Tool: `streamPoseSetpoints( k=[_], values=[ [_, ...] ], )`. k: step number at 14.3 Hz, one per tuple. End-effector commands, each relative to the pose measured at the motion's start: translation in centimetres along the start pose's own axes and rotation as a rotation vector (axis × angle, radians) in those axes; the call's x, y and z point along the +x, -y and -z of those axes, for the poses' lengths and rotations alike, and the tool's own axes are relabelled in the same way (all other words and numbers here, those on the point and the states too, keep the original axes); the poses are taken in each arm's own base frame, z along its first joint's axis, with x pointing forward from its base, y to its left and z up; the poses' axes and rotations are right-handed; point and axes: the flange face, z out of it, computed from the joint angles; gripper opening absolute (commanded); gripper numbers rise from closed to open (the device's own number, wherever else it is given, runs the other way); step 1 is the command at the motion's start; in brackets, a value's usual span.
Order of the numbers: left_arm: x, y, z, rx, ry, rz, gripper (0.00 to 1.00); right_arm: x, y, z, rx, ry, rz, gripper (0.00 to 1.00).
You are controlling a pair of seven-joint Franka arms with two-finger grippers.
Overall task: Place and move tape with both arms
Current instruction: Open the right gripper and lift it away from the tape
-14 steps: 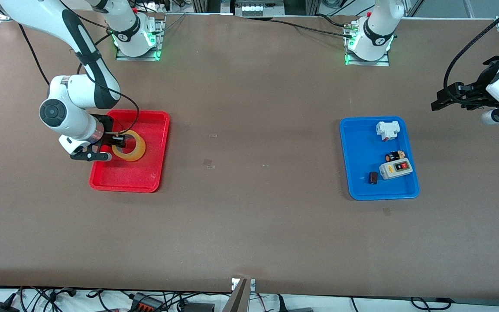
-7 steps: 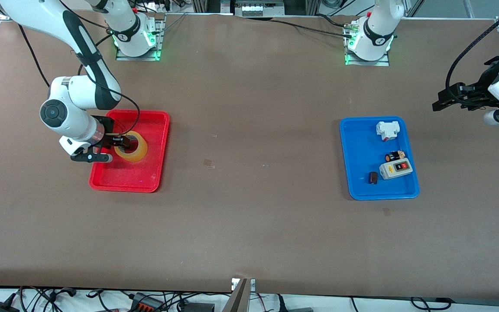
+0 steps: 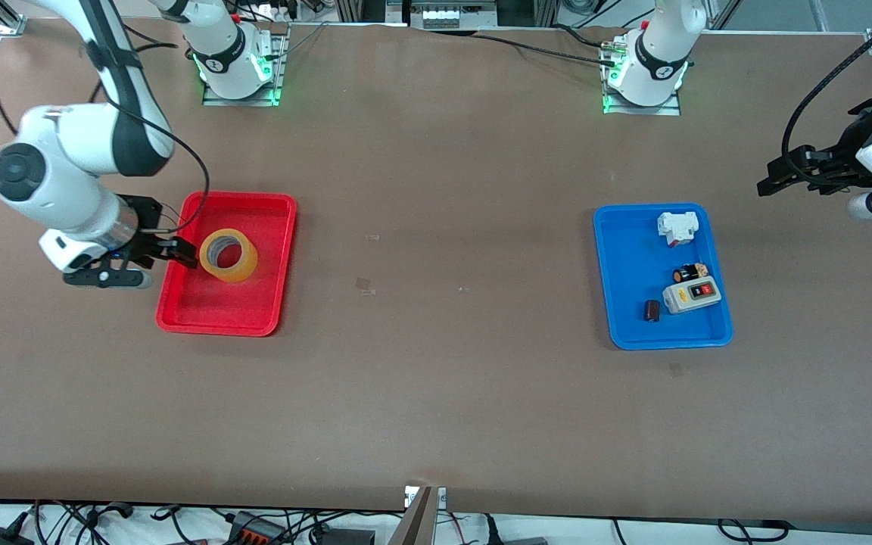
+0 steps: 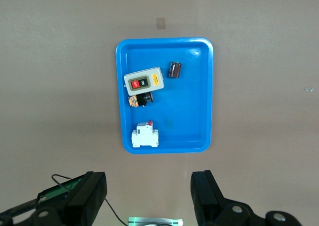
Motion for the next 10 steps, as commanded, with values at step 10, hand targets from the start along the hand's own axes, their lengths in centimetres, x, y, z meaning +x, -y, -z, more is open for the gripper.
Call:
streamPoseSetpoints(
  k=[10],
  values=[
    [-0.5, -2.6, 0.5, -0.034, -0.01, 0.009, 1.0, -5.3, -0.6, 23.1, 0.017, -0.049, -0.012, 0.99]
  ],
)
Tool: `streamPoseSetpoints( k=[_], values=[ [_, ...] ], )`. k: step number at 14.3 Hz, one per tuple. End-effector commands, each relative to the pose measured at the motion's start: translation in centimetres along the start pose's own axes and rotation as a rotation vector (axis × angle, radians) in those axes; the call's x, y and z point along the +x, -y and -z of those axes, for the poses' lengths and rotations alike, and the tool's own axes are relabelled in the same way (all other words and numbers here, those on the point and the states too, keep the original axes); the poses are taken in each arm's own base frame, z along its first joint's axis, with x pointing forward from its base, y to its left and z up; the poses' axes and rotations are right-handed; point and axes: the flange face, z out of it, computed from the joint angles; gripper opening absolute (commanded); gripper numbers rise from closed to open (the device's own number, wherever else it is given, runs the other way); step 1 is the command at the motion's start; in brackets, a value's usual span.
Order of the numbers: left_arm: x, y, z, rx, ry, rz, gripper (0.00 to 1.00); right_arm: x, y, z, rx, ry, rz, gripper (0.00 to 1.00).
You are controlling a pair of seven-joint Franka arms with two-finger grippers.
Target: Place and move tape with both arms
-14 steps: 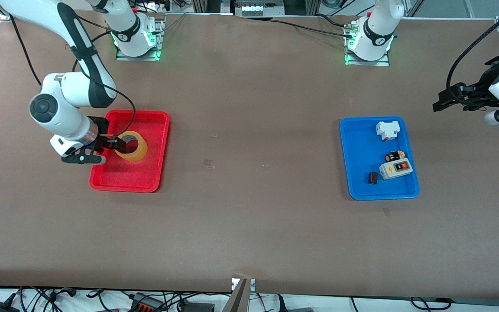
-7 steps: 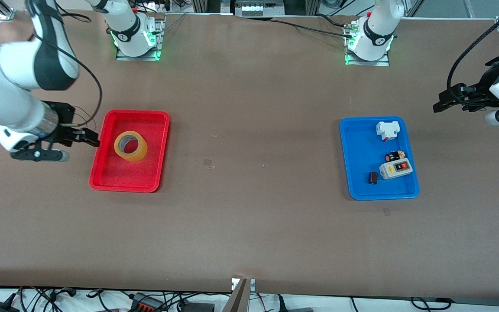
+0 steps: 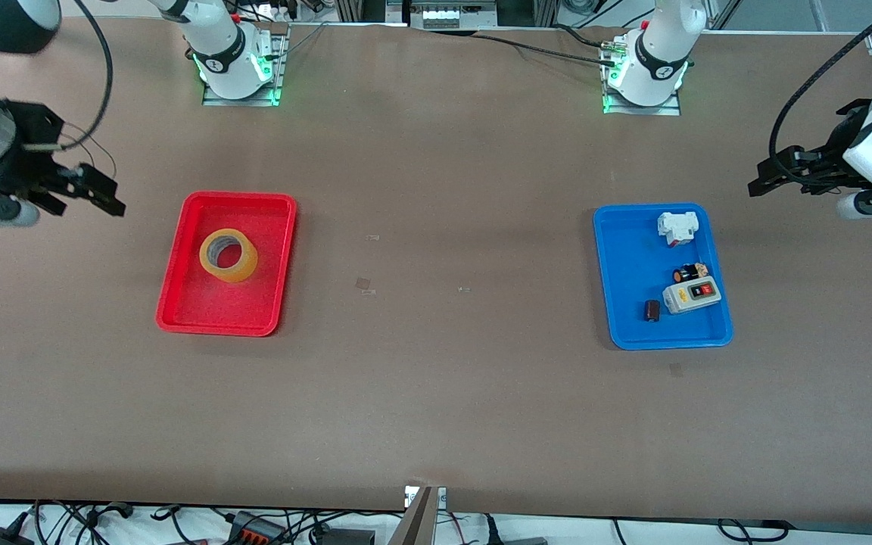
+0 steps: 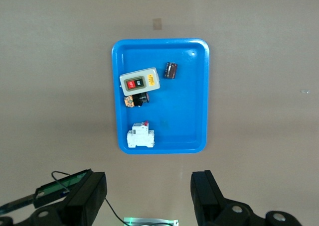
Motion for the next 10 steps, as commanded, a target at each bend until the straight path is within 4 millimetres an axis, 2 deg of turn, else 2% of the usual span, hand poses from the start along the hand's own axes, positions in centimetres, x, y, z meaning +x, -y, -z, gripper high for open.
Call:
streamPoseSetpoints(
  k=[1, 3, 5, 10],
  values=[
    [-0.4, -0.4, 0.5, -0.038, -0.007, 0.007, 1.0, -2.4, -0.4, 3.1, 0.013, -0.018, -0.008, 0.99],
    [-0.3, 0.1, 0.6, -0.039, -0.008, 0.015, 1.0, -3.1, -0.8, 4.5, 0.011, -0.014, -0.009, 0.99],
    [-0.3, 0.2, 0.6, -0.033, -0.009, 0.011, 1.0, -2.4, -1.0, 5.6, 0.013, -0.038, -0.006, 0.99],
    [-0.4, 0.9, 0.8, -0.032, -0.013, 0.011, 1.0, -1.5, -0.4, 4.1, 0.01, 0.001, 0.007, 0.99]
  ],
)
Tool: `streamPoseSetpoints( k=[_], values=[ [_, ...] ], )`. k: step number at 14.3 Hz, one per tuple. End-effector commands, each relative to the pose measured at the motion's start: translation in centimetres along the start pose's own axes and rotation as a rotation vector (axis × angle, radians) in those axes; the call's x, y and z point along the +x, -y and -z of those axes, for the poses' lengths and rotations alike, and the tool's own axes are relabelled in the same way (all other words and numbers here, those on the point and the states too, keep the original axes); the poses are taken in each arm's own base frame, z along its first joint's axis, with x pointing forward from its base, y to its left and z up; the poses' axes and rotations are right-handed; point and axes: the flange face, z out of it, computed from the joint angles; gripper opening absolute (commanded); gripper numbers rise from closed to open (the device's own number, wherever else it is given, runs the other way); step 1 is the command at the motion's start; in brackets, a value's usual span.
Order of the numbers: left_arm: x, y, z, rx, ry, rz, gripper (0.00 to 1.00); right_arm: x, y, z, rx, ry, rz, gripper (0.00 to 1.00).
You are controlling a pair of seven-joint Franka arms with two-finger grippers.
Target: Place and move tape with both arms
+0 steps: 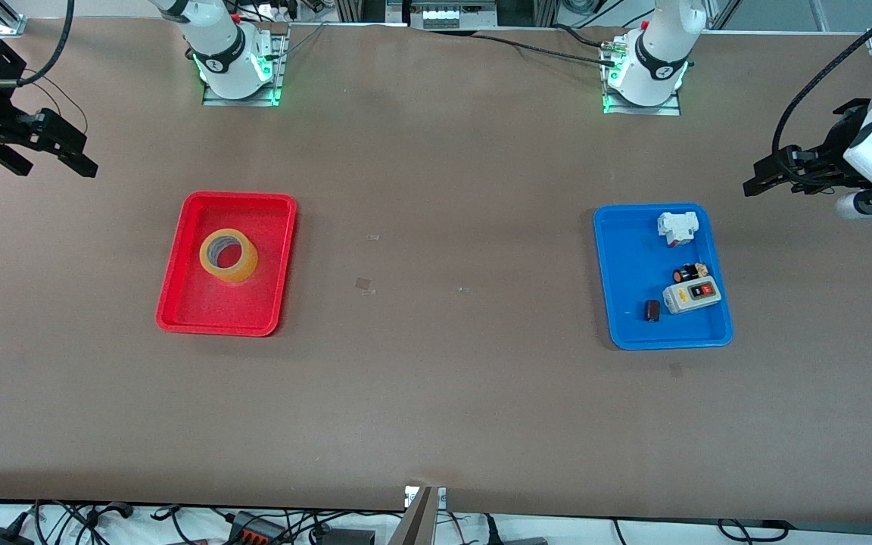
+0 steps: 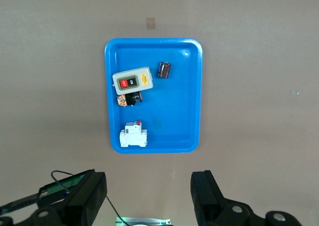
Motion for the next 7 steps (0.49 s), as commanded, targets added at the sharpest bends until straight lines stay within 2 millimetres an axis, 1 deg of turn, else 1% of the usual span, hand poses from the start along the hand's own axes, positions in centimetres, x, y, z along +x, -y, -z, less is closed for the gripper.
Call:
streamPoseSetpoints(
  k=[1, 7],
  values=[
    [-0.45, 0.12, 0.65, -0.003, -0.013, -0.012, 1.0, 0.47, 0.17, -0.26, 0.009, 0.027, 0.016, 0.99],
    [-0.45, -0.17, 0.44, 0.001, -0.01, -0.018, 1.0, 0.1, 0.62, -0.94, 0.009, 0.056, 0.008, 0.99]
  ],
)
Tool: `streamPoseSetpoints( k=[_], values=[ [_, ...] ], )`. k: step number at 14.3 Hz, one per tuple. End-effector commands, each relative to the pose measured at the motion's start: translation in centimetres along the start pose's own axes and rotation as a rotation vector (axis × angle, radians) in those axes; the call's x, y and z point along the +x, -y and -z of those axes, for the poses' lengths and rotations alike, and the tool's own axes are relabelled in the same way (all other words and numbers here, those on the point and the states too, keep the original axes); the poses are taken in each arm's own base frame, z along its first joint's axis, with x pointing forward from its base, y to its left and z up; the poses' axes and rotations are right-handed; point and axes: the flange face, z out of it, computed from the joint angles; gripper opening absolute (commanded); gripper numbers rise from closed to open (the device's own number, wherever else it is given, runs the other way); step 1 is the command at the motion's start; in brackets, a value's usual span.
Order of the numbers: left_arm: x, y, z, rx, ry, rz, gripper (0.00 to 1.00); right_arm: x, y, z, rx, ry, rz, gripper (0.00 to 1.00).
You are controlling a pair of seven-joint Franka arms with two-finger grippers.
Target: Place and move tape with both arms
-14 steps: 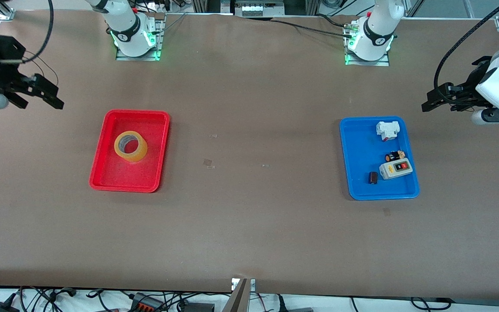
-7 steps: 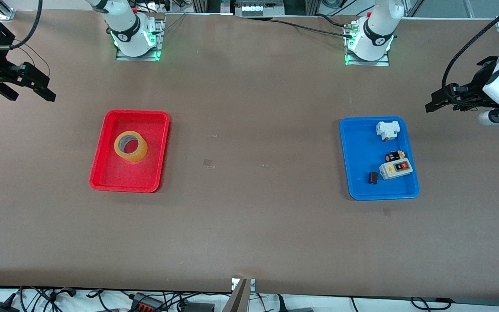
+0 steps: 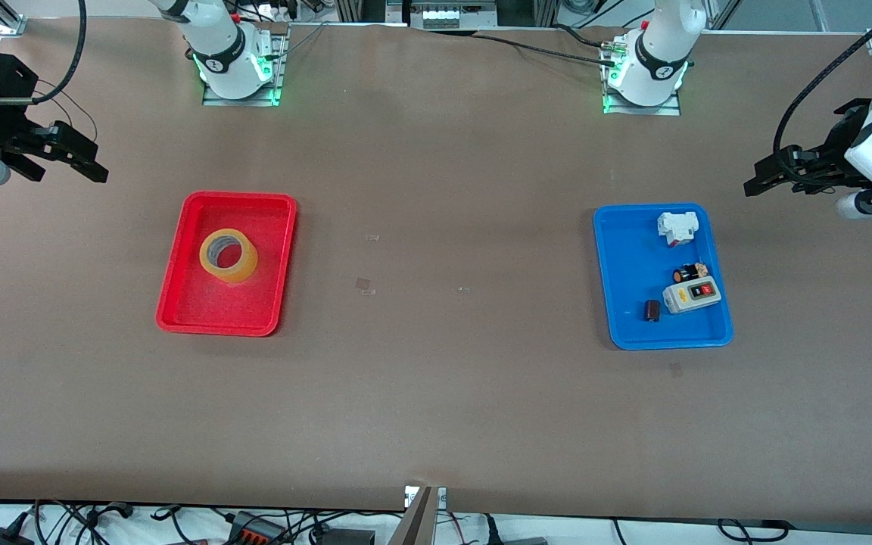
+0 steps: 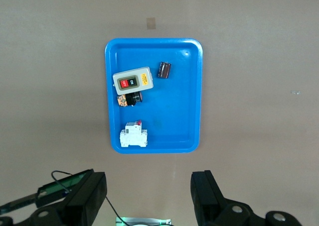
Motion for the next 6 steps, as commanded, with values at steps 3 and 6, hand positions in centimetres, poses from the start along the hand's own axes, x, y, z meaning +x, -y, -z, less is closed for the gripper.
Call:
streamPoseSetpoints(
  k=[3, 6],
  values=[
    [-0.47, -0.2, 0.35, 0.001, -0.007, -0.017, 1.0, -0.62, 0.43, 0.21, 0.023, 0.02, 0.005, 0.99],
    [-0.47, -0.37, 0.28, 0.001, -0.007, -0.02, 1.0, -0.59, 0.45, 0.24, 0.025, 0.017, 0.005, 0.99]
  ],
)
